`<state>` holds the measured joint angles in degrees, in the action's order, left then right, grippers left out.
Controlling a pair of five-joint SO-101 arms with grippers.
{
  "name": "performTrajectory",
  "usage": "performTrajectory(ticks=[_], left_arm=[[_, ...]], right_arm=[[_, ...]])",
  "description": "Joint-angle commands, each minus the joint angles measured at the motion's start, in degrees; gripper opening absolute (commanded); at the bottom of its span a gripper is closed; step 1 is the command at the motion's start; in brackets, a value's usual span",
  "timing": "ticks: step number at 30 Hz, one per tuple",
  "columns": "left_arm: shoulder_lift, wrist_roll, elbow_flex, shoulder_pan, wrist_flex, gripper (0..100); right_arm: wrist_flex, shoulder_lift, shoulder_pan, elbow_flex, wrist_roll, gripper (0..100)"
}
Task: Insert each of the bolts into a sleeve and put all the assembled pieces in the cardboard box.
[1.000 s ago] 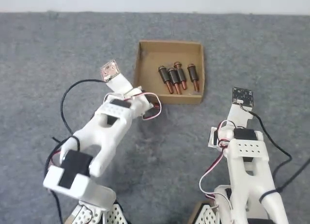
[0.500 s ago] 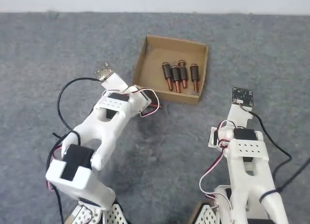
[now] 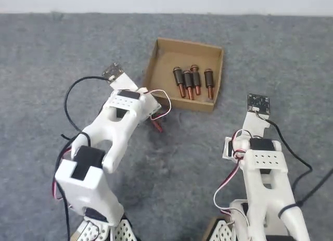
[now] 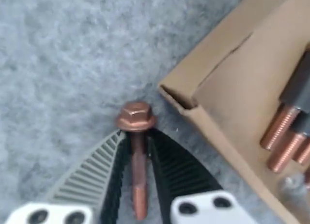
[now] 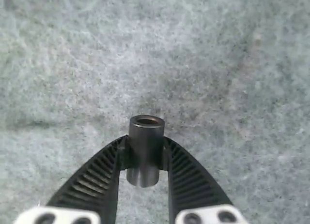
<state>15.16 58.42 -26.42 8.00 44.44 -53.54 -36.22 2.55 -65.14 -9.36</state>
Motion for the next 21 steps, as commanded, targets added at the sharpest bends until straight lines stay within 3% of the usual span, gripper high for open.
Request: performTrajectory(ticks=[1, 8, 18, 21], left_arm=[[-0.6, -2.4, 2.4, -0.2, 2.0, 1], [-5.6, -12.7, -2.2, -0.5, 5.9, 1], [-23.4, -25.1, -13.6, -0.6, 5.5, 1], [-24.9, -32.0, -14.1, -2.9, 5.5, 1]], right_arm=[[0.6, -2.4, 0.4, 0.3, 0.8, 0.7], [0.6, -2.4, 0.3, 0.3, 0.8, 0.7], [0.6, -2.4, 0.4, 0.3, 0.8, 0.6], [0.6, -2.4, 0.4, 0.2, 0.8, 0.6]])
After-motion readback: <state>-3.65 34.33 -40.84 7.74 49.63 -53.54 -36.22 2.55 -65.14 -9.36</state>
